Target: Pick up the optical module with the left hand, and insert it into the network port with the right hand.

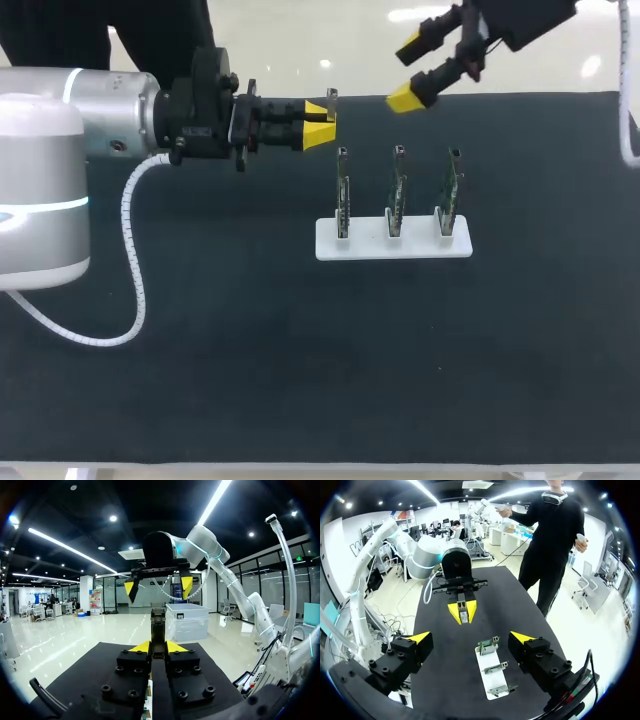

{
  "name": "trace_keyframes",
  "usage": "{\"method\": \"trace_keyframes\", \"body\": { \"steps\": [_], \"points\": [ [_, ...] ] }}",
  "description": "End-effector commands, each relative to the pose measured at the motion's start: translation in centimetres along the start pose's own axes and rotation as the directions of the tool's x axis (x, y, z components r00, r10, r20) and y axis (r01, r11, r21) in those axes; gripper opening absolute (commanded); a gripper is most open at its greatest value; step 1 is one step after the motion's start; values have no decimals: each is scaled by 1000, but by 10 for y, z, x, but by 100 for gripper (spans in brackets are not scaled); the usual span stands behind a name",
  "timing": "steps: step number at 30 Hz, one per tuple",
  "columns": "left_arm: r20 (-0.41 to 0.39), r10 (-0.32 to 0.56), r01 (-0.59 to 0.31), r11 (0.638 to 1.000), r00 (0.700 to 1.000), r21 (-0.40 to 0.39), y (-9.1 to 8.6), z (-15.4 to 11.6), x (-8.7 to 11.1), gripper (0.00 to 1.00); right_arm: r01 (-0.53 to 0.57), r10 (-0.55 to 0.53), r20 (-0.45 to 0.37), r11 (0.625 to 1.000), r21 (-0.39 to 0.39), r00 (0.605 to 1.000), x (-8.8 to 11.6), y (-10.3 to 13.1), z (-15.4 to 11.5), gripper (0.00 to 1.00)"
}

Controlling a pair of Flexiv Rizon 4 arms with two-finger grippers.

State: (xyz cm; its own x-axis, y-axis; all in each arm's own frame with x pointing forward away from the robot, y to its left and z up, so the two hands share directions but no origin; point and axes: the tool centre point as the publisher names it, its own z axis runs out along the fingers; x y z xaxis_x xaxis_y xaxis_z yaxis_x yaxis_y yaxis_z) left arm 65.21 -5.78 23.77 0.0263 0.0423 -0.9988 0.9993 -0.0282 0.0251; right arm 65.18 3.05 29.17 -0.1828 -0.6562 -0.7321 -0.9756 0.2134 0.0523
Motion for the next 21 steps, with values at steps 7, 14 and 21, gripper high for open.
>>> {"method": "trace_keyframes", "body": {
  "steps": [7,14,21],
  "points": [
    [2,1,-1,1000,1000,-1,0,0,1,0,-21,21,3,999,36,1000,-7,1,16,100],
    [2,1,-1,1000,1000,-1,0,0,1,0,-21,21,3,999,36,1000,-7,1,16,100],
    [2,1,-1,1000,1000,-1,0,0,1,0,-23,23,9,999,29,1000,-7,0,15,100]
  ]
}}
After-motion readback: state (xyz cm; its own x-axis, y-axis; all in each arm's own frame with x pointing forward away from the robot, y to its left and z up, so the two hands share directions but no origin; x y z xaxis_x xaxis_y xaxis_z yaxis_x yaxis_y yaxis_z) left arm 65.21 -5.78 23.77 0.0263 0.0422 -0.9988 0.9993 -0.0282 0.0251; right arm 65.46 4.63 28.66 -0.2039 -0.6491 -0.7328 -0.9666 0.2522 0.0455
